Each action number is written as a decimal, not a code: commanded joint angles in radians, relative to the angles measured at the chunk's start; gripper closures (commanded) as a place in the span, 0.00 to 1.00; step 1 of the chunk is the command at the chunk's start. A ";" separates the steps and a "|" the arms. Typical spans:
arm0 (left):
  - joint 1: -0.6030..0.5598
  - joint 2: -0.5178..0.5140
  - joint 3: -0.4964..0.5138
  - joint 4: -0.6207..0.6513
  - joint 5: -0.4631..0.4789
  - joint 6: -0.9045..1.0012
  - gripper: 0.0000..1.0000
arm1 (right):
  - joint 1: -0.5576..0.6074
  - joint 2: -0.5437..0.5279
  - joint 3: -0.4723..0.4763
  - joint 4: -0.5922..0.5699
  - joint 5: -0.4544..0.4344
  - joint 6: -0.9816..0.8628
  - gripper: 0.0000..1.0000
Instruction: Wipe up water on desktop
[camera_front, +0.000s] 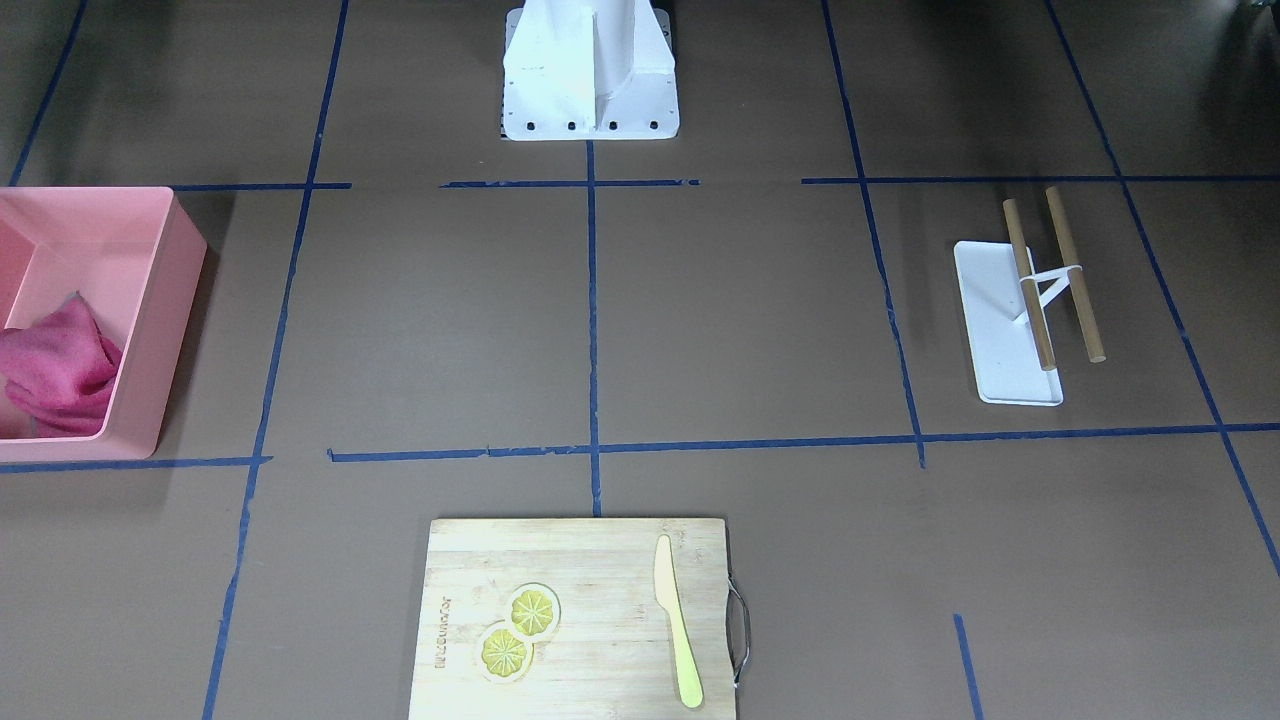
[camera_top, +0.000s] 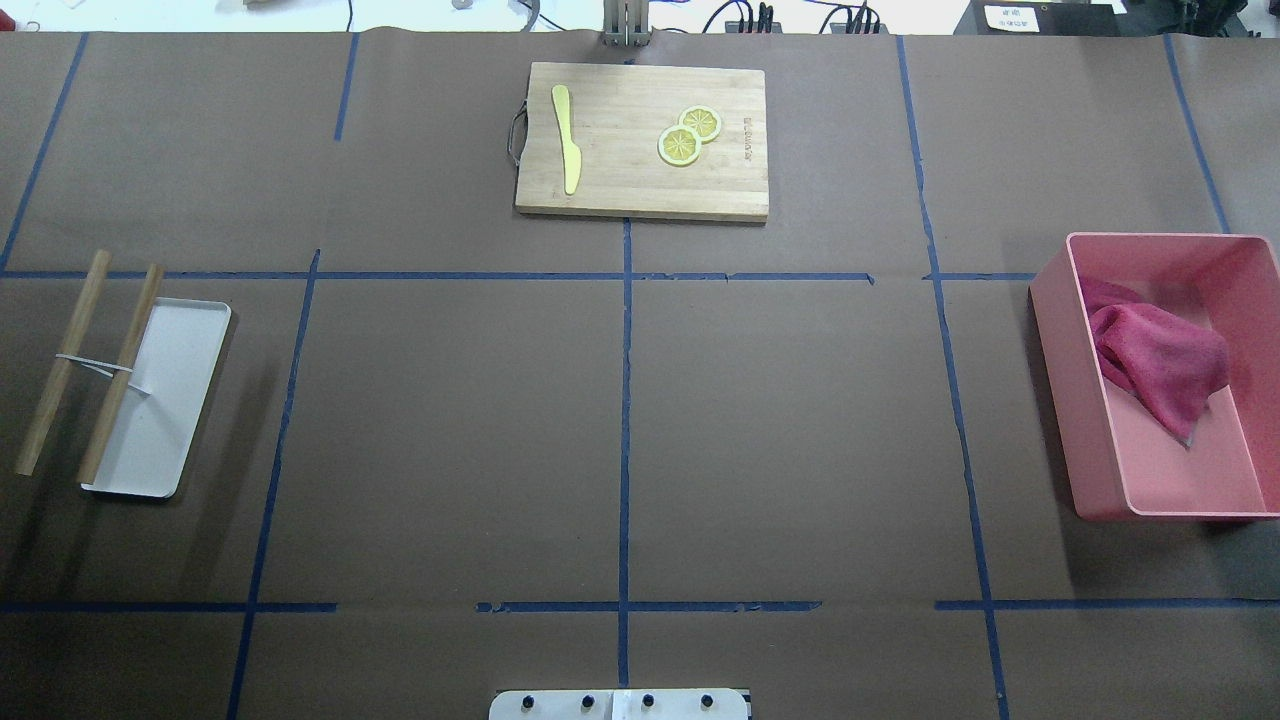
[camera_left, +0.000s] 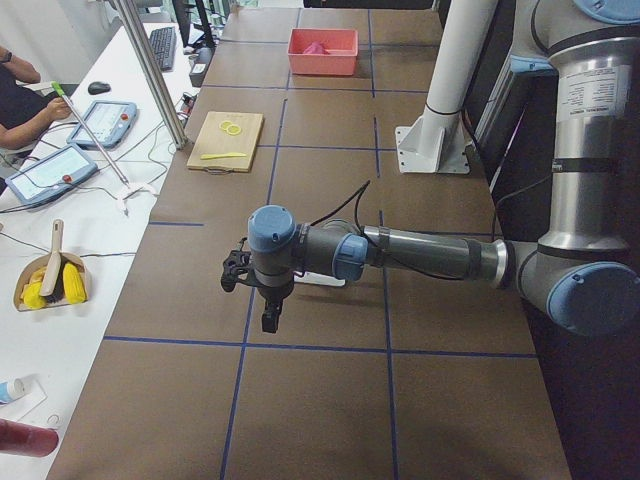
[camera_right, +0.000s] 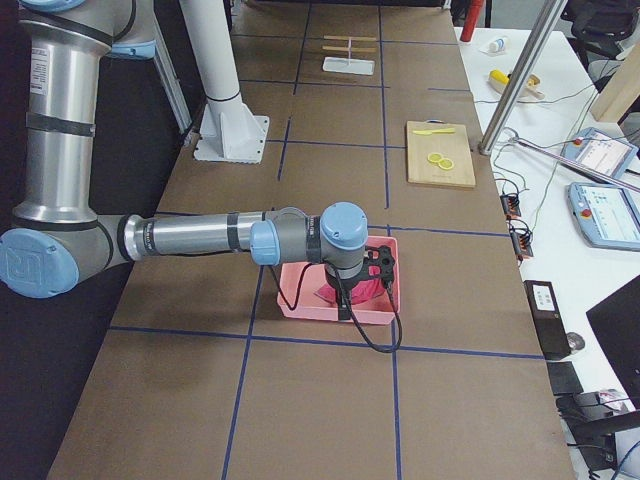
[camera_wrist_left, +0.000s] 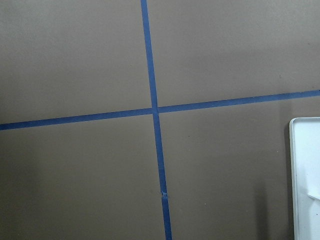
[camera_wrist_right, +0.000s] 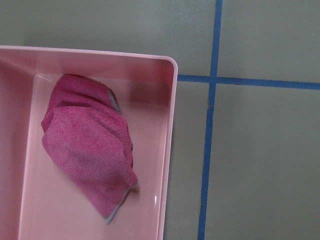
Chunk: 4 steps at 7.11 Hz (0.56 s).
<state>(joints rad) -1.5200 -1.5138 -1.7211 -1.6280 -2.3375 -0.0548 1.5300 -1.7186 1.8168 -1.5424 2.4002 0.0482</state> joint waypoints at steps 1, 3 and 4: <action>-0.003 0.009 0.053 0.000 -0.003 0.004 0.00 | 0.047 0.008 0.004 0.011 0.007 0.004 0.00; -0.046 0.009 0.125 -0.004 -0.060 0.108 0.00 | 0.048 0.007 0.009 0.011 -0.002 0.005 0.00; -0.112 0.003 0.118 0.003 -0.075 0.110 0.00 | 0.048 0.004 -0.002 0.005 -0.004 0.005 0.00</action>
<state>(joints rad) -1.5734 -1.5066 -1.6121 -1.6291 -2.3842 0.0348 1.5770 -1.7126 1.8235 -1.5324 2.3998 0.0533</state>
